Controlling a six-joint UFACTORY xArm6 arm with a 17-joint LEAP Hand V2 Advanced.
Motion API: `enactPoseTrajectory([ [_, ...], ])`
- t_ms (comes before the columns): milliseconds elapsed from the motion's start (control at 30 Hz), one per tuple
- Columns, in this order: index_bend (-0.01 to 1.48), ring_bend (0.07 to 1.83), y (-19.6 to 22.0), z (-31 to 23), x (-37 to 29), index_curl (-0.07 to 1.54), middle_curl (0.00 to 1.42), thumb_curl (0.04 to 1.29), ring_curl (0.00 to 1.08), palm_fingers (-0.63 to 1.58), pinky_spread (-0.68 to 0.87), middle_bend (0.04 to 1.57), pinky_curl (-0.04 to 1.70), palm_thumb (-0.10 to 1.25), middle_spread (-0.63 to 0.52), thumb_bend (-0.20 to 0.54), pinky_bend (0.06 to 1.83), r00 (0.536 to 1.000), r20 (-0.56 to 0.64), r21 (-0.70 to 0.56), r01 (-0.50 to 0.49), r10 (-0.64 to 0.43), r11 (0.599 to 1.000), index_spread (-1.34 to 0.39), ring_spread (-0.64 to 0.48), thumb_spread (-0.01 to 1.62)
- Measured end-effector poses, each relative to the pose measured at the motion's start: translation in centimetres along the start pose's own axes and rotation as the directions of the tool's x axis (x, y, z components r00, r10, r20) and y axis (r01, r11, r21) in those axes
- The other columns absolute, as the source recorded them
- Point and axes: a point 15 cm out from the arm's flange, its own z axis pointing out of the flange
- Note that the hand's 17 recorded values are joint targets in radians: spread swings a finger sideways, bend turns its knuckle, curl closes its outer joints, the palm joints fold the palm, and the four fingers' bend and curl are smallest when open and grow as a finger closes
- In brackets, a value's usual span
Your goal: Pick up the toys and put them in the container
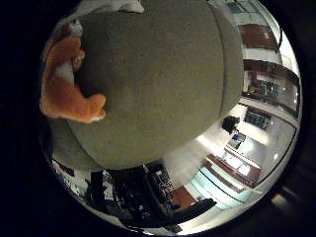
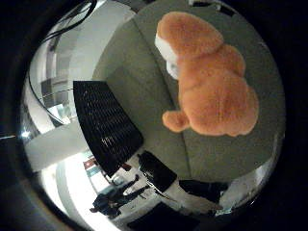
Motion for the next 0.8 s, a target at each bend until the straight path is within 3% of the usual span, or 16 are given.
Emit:
enactPoseTrajectory([
  [567,0.16,0.43,-0.7,2.6,-0.9,0.28,0.34,0.28,0.25,0.14,0.43,0.25,0.03,0.39,0.21,-0.023,0.73,1.0,-0.012,-0.041,0.011,-0.012,0.999,-0.07,0.23,1.07],
  [800,0.17,0.54,-1.1,3.0,-0.5,0.28,0.38,0.3,0.26,0.38,0.35,0.35,-0.01,0.48,0.09,-0.016,0.78,0.999,-0.042,-0.058,0.017,-0.02,0.998,-0.11,0.14,1.07],
])
